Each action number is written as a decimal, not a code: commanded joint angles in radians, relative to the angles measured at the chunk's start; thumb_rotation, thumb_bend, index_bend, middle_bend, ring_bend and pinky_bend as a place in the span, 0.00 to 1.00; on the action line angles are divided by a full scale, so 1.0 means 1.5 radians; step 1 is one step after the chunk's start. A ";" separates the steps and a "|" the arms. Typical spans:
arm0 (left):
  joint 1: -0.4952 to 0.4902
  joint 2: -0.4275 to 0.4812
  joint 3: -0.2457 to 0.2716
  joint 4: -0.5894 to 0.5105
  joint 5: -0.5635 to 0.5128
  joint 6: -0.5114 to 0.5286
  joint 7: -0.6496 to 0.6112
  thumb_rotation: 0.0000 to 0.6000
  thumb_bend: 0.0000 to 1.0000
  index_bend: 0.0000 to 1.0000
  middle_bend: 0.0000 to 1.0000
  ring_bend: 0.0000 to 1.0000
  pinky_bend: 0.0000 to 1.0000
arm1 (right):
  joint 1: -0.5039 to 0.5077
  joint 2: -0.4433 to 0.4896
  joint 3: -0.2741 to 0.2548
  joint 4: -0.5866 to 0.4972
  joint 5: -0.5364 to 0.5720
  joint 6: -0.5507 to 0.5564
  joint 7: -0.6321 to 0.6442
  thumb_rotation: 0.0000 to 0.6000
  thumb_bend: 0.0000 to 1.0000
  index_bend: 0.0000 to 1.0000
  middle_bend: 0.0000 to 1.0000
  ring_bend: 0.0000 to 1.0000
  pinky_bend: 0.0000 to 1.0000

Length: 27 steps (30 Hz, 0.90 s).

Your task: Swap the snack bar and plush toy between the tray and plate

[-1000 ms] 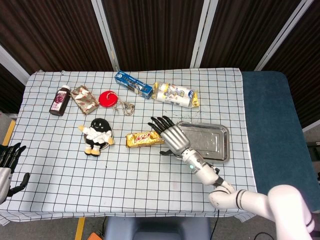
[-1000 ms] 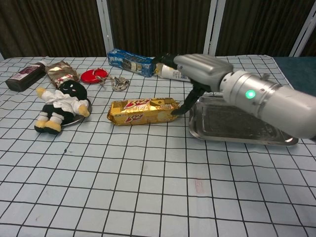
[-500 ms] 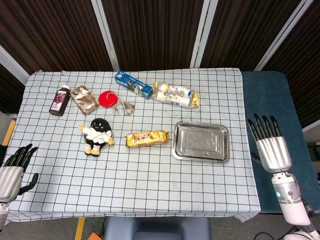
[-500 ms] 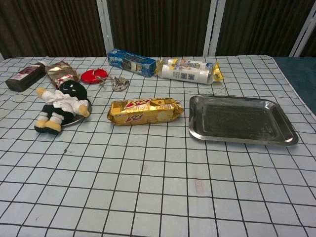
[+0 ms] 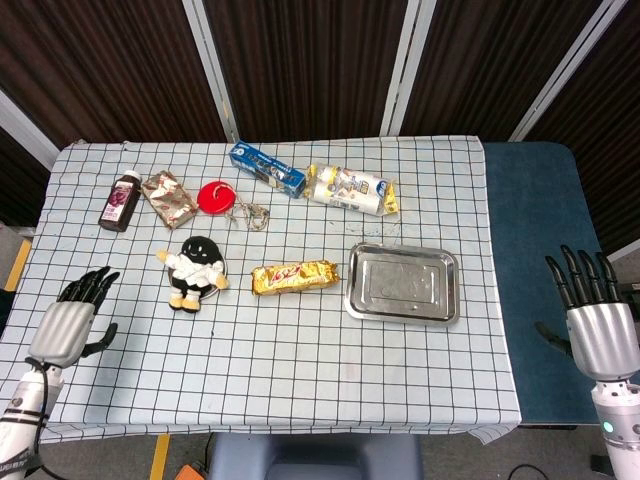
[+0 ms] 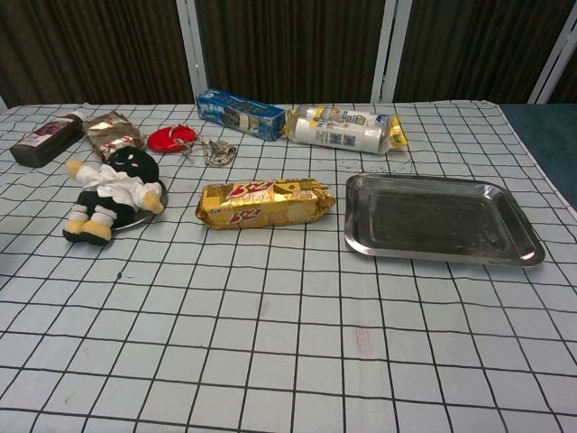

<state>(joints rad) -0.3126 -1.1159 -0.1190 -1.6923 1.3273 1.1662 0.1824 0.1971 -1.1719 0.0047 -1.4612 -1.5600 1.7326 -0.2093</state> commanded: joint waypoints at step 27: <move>-0.220 -0.248 -0.064 0.171 -0.297 -0.146 0.160 1.00 0.40 0.00 0.00 0.00 0.11 | -0.037 0.010 0.020 0.028 -0.072 0.001 0.072 1.00 0.10 0.08 0.00 0.00 0.00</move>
<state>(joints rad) -0.6386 -1.4795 -0.2164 -1.4427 0.8856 0.9449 0.4213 0.1423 -1.1561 0.0333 -1.4198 -1.6676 1.7341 -0.1028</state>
